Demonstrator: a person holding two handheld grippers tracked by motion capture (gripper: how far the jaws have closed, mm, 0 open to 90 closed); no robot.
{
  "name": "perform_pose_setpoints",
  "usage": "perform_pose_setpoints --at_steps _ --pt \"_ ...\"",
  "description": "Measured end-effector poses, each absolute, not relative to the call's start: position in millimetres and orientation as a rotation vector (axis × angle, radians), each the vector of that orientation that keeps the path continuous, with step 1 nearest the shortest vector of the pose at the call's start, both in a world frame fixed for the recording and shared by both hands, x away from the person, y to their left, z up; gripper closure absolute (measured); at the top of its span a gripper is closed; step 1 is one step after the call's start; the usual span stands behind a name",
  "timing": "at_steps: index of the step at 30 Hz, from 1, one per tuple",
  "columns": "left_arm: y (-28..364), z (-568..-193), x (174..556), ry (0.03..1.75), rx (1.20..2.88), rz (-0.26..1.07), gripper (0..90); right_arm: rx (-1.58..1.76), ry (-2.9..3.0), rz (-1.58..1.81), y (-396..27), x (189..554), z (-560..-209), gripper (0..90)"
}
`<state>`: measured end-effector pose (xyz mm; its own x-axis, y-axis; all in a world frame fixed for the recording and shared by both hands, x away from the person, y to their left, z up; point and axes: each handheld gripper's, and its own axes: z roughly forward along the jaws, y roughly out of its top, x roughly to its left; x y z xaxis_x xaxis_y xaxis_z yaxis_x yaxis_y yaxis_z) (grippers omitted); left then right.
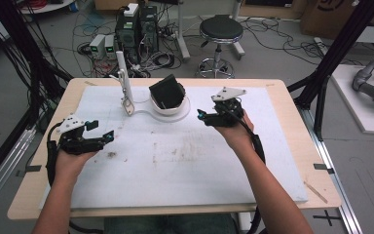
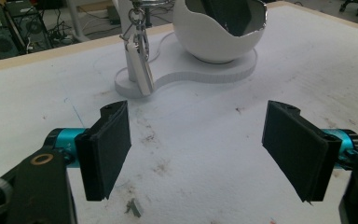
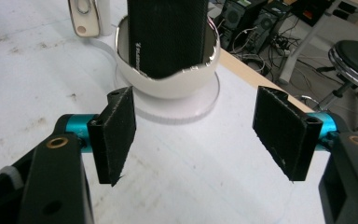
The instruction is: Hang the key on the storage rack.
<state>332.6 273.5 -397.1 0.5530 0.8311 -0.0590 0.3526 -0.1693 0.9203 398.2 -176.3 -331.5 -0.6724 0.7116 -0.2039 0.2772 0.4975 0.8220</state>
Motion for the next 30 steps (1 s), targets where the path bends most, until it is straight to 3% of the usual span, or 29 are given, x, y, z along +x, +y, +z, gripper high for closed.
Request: perform_pose_setpoints --at_steps 15,30 --pt "268.0 -397.4 333.7 0.975 1.759 0.573 23.7 0.929 2.16 1.079 -231.4 369.5 -366.9 27.8" --pt "268.3 -397.2 334.1 0.968 1.755 0.574 23.7 1.041 2.173 1.071 -251.5 373.6 -393.9 24.6"
